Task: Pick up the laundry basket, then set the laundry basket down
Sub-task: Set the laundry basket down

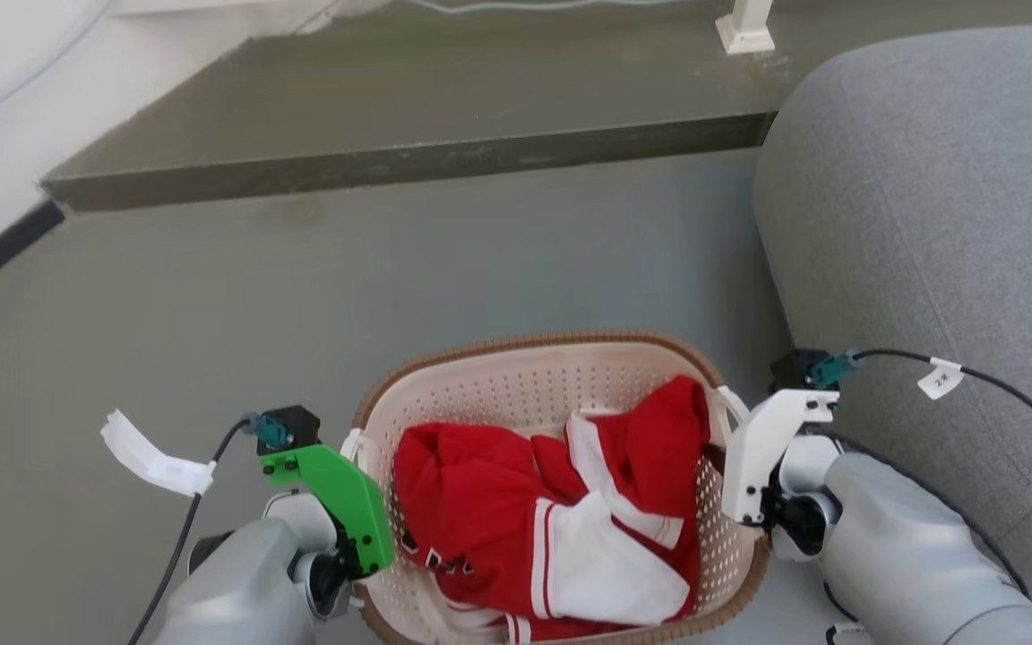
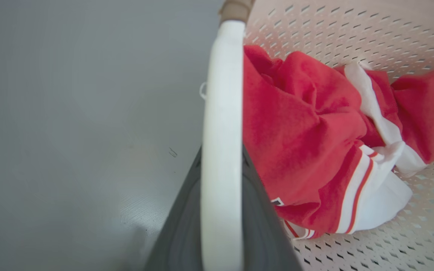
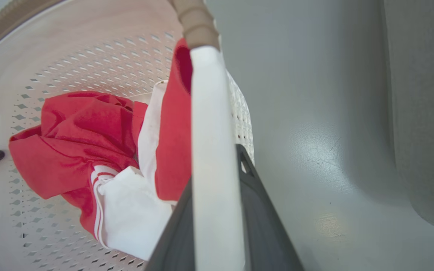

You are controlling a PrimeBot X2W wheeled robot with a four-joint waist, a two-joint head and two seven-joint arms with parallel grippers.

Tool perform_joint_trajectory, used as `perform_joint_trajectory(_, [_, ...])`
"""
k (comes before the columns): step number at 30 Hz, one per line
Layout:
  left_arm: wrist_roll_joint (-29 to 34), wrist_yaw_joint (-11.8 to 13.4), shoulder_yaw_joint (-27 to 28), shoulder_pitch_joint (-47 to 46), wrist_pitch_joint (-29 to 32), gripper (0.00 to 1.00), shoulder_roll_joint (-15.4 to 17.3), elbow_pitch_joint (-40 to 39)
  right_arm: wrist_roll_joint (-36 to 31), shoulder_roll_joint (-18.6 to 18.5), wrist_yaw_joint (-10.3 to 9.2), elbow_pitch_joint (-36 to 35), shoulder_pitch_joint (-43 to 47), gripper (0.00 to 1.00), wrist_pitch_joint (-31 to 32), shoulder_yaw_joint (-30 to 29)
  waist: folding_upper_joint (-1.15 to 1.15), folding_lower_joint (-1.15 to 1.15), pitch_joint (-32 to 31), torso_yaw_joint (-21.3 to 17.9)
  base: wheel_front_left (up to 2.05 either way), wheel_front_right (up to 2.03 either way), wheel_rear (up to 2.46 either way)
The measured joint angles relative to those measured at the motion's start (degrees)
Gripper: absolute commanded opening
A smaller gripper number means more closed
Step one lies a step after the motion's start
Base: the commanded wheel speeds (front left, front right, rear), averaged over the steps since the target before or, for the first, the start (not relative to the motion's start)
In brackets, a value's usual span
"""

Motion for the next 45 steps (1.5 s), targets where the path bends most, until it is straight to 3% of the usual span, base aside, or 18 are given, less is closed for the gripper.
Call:
perform_joint_trajectory(26, [0.0, 2.0, 1.3, -10.1, -9.5, 0.0, 0.0, -3.1, -0.1, -3.5, 0.1, -3.6, -10.3, 0.0, -8.0, 0.3, 0.0, 0.0, 15.7, 0.5, 0.0, 0.0, 0.0])
perform_joint_trajectory(45, [0.0, 2.1, 1.5, -17.5, -16.4, 0.0, 0.0, -4.2, -0.1, -5.0, 0.15, -4.5, -16.5, 0.0, -14.7, -0.2, 0.0, 0.01, 29.1, 0.9, 0.0, 0.0, 0.0])
